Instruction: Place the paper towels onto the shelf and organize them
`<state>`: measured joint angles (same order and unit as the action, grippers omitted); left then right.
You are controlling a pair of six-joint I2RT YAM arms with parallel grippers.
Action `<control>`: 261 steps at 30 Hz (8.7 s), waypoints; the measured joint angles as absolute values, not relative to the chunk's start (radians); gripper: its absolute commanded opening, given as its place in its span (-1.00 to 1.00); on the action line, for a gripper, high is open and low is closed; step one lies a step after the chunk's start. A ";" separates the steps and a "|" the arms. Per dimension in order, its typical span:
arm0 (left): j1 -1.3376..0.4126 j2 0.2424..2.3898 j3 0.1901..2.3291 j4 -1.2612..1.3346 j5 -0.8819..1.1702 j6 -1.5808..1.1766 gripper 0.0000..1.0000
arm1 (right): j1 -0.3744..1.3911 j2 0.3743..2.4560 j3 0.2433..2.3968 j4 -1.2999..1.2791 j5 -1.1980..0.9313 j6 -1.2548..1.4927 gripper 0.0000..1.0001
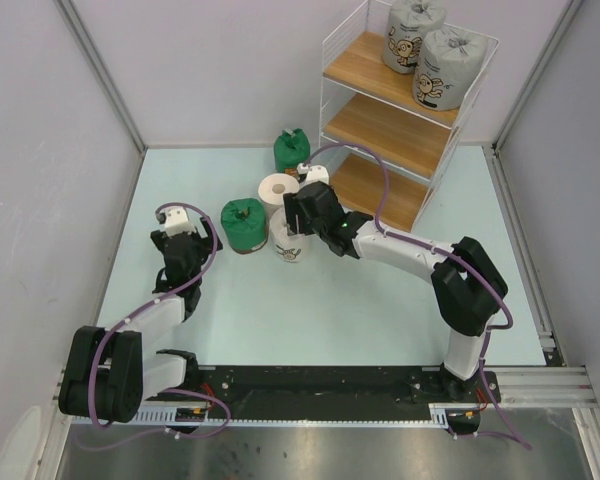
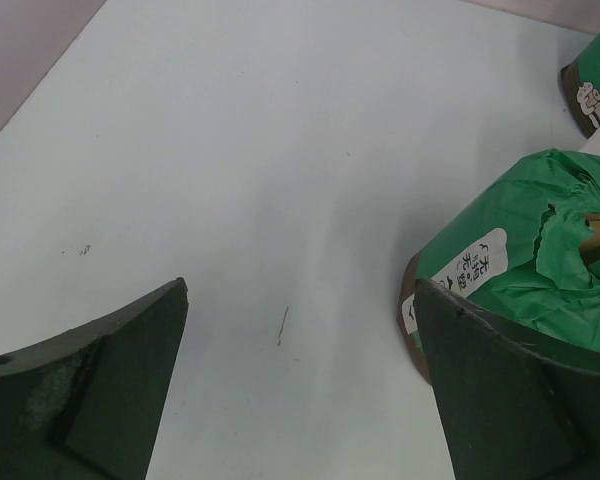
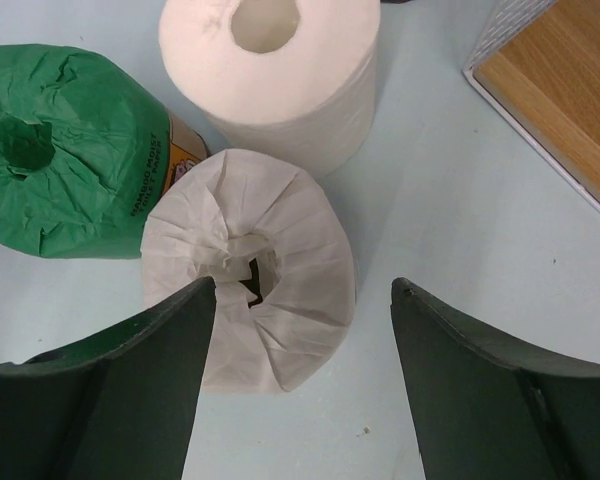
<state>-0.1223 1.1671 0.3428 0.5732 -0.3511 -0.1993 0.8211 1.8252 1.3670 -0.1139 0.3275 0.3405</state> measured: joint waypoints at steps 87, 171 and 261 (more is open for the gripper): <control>-0.122 1.185 0.352 0.565 -0.337 -0.198 0.99 | 0.679 1.918 1.240 0.437 0.869 -0.038 0.36; -0.121 1.185 0.352 0.565 -0.336 -0.199 1.00 | 0.807 2.148 1.777 0.046 0.536 0.489 0.66; -0.121 1.192 0.354 0.565 -0.334 -0.199 0.99 | 0.617 1.627 1.012 0.115 0.820 0.396 -0.76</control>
<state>-0.1211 1.1915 0.3538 0.5652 -0.3344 -0.1986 0.6174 1.6272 1.0119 0.1150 0.8196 0.3958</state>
